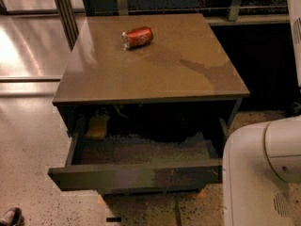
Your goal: Close top drawer
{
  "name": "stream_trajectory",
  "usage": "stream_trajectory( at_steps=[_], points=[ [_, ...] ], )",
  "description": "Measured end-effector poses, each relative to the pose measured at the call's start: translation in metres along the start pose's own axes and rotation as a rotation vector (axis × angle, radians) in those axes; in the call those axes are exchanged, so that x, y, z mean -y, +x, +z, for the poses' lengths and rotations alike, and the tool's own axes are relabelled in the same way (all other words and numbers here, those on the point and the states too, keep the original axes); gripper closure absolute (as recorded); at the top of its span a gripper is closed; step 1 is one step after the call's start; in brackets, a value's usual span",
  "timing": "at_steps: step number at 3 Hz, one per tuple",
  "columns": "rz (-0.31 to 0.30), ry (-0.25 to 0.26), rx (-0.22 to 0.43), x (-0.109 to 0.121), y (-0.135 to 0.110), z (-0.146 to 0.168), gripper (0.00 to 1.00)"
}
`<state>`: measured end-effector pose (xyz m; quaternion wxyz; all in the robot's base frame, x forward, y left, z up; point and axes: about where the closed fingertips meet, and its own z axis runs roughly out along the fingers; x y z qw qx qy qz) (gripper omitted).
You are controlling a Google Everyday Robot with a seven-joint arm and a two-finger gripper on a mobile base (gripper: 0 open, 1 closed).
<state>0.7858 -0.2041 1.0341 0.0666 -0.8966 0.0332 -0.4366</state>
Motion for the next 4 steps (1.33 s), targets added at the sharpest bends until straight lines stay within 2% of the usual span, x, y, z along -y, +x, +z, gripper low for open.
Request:
stream_trajectory(
  at_steps=[1,2,3,4],
  points=[
    [0.095,0.012,-0.034,-0.0015,0.0102,-0.0018,0.0],
    [0.096,0.013,-0.032,-0.0013,0.0096,-0.0008,0.0],
    [0.124,0.026,-0.029,-0.0009,0.0083,0.0034,0.0],
    [0.263,0.079,-0.065,-0.0043,0.0151,0.0029,0.0]
  ],
)
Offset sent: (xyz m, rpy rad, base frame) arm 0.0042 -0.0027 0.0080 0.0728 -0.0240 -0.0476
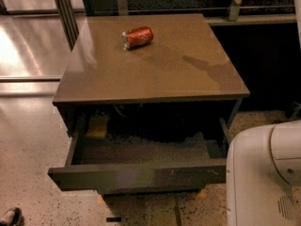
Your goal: Close top drawer
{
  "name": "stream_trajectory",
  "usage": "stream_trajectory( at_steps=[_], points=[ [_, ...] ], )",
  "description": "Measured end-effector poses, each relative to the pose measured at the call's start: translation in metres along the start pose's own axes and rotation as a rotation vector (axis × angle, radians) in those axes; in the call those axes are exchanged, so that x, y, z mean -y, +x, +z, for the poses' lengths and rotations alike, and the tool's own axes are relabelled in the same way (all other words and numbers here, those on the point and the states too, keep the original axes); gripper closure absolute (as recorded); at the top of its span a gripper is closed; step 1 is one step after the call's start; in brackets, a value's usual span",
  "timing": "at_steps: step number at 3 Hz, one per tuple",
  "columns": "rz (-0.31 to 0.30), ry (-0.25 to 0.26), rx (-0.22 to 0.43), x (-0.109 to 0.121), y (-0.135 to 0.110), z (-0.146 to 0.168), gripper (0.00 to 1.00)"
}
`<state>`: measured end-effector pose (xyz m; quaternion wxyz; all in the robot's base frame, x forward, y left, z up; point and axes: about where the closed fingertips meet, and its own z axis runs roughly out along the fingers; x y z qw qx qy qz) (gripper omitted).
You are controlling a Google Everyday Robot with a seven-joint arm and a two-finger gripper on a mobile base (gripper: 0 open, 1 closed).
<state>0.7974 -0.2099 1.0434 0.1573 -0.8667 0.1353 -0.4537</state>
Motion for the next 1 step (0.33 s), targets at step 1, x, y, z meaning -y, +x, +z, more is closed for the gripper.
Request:
stream_trajectory(
  at_steps=[1],
  points=[
    [0.0,0.0,0.0,0.0,0.0,0.0,0.0]
  ],
)
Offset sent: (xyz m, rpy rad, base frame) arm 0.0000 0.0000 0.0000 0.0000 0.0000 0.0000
